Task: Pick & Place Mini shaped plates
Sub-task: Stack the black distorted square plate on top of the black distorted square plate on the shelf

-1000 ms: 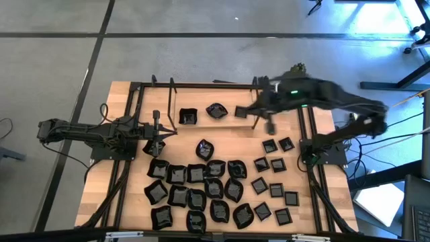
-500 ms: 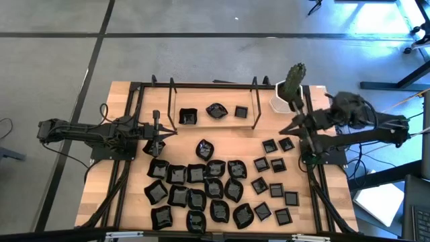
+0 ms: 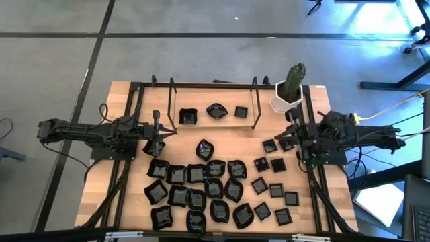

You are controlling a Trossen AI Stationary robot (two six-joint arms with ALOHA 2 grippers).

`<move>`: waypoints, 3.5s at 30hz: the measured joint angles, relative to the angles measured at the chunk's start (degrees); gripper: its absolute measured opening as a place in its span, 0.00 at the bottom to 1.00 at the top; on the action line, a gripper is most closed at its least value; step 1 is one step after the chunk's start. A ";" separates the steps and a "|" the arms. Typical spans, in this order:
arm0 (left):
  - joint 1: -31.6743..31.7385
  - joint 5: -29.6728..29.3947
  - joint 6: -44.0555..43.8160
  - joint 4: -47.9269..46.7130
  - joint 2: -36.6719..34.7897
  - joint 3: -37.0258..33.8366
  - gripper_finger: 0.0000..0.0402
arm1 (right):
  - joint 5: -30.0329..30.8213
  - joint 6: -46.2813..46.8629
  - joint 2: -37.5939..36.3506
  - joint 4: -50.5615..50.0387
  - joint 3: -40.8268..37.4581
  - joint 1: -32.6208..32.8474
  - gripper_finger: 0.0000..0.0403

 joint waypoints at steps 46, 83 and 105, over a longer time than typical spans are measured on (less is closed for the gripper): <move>-20.14 -4.32 -32.55 -67.62 57.42 50.38 0.16 | 9.16 -1.92 -0.22 11.99 -10.81 -1.11 0.01; -17.86 -0.20 -29.36 -63.21 71.46 46.77 0.40 | 9.17 -1.72 -0.22 11.18 -10.81 -1.09 0.01; -17.81 -5.46 -25.36 -83.13 67.46 62.15 0.01 | 9.16 -1.54 -0.22 11.20 -10.81 -1.09 0.02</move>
